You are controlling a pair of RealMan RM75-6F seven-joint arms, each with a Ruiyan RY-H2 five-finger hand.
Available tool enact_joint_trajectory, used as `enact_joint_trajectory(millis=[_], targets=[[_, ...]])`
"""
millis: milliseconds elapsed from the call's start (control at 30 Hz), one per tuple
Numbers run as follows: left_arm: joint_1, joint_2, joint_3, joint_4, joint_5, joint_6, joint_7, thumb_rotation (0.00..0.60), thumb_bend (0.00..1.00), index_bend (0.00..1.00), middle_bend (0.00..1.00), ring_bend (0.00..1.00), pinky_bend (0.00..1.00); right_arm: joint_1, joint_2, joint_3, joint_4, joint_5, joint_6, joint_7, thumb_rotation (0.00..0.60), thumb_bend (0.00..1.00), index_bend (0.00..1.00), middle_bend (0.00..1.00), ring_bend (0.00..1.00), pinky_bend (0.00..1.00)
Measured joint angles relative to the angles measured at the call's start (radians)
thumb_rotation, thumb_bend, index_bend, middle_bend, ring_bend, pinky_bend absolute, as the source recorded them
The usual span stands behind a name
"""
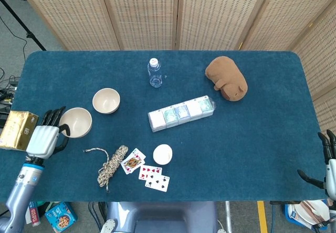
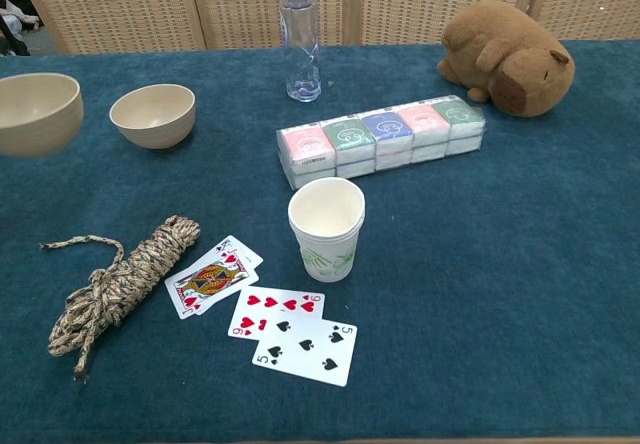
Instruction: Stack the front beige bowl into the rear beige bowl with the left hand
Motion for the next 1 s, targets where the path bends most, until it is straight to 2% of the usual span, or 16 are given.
enact_joint_trajectory(millis=[233,400,700,1000], targets=[[-0.109,0.013,-0.093,0.004,-0.080,-0.109,-0.018,0.600,0.47,0.69,0.00,0.00,0.00,0.006,-0.005,0.002,0.007,0.013,-0.016,0.000,0.600,0.00,0.00,0.00,0.00,0.00],[-0.193,-0.024,-0.136,0.065,-0.161,-0.209,-0.019,0.600,0.46,0.69,0.00,0.00,0.00,0.009,-0.008,0.005,0.014,0.025,-0.023,-0.004,0.600,0.00,0.00,0.00,0.00,0.00],[-0.267,-0.154,-0.146,0.256,-0.195,-0.260,-0.040,0.600,0.46,0.70,0.00,0.00,0.00,0.014,-0.012,0.010,0.023,0.044,-0.040,0.004,0.600,0.00,0.00,0.00,0.00,0.00],[-0.299,-0.231,-0.133,0.352,-0.222,-0.280,-0.034,0.600,0.46,0.70,0.00,0.00,0.00,0.017,-0.012,0.011,0.027,0.052,-0.050,0.010,0.600,0.00,0.00,0.00,0.00,0.00]])
